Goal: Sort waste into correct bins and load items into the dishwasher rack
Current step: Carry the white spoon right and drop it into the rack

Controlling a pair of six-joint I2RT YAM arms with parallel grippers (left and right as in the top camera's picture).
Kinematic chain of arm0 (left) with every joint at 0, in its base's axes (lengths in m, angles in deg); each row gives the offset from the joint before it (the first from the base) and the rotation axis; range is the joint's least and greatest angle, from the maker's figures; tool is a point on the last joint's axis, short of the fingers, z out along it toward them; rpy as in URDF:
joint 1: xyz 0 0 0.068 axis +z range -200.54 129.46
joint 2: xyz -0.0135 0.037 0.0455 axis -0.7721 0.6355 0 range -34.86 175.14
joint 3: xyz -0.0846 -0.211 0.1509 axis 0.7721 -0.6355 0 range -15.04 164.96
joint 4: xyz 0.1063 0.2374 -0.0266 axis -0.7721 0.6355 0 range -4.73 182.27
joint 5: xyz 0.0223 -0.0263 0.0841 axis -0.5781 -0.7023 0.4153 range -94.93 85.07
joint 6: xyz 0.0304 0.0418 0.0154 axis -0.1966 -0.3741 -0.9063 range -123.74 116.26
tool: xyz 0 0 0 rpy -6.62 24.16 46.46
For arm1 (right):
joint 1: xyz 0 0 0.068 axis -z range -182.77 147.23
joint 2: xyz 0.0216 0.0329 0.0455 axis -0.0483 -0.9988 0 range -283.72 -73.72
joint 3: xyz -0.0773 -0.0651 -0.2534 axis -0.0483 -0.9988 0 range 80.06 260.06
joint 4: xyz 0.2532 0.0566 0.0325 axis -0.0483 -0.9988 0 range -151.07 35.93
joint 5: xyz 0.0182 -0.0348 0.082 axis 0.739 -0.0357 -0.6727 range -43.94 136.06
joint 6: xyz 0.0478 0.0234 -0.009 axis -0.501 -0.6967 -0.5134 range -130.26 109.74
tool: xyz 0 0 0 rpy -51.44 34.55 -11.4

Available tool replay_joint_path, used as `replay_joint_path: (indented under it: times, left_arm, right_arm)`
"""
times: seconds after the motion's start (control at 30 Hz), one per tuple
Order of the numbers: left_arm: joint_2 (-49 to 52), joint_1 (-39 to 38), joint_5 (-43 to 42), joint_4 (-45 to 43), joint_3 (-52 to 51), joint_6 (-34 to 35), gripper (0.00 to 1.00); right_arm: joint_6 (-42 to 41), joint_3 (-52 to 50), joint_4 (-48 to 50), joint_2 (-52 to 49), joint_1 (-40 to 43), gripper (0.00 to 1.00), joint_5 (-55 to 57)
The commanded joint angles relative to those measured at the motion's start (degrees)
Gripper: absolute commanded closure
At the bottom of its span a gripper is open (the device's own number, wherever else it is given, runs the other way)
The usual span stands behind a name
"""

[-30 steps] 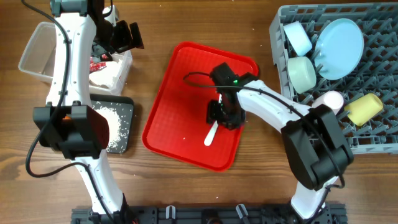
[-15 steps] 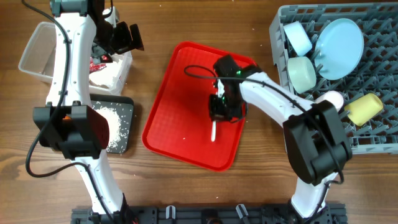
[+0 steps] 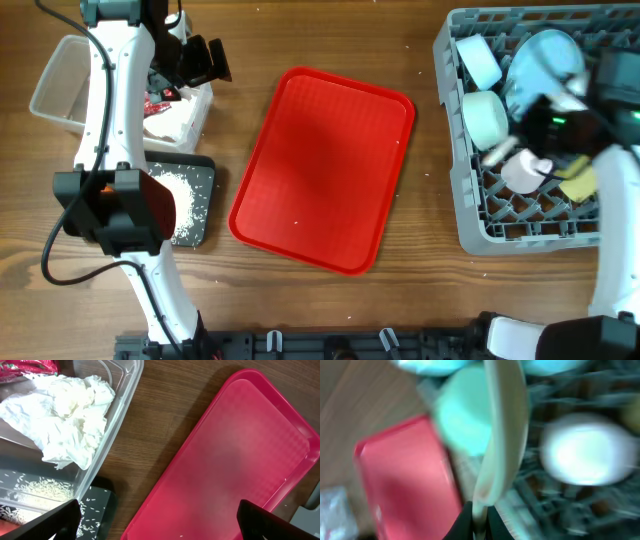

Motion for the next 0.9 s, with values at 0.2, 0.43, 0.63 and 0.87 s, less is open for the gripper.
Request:
replay_joint_path:
  times: [0.2,0.43,0.63,0.87]
  left_arm:
    - [0.66,-0.22,0.35,0.00,-0.07,0.94,0.00]
    - [0.66,-0.22,0.35,0.00,-0.07,0.94,0.00]
    - [0.66,-0.22,0.35,0.00,-0.07,0.94,0.00]
    - [0.66,-0.22,0.35,0.00,-0.07,0.94,0.00]
  right_arm:
    - [-0.50,-9.27,2.75,0.85,27.80,0.96,7.08]
    - [-3.48,-11.39,4.11,0.85,28.13,0.04,10.56]
    - [1.60,-11.37,5.66,0.87,28.13,0.00,5.44]
    - [19.28,-10.23,9.60,10.40,14.58,0.00,-14.80]
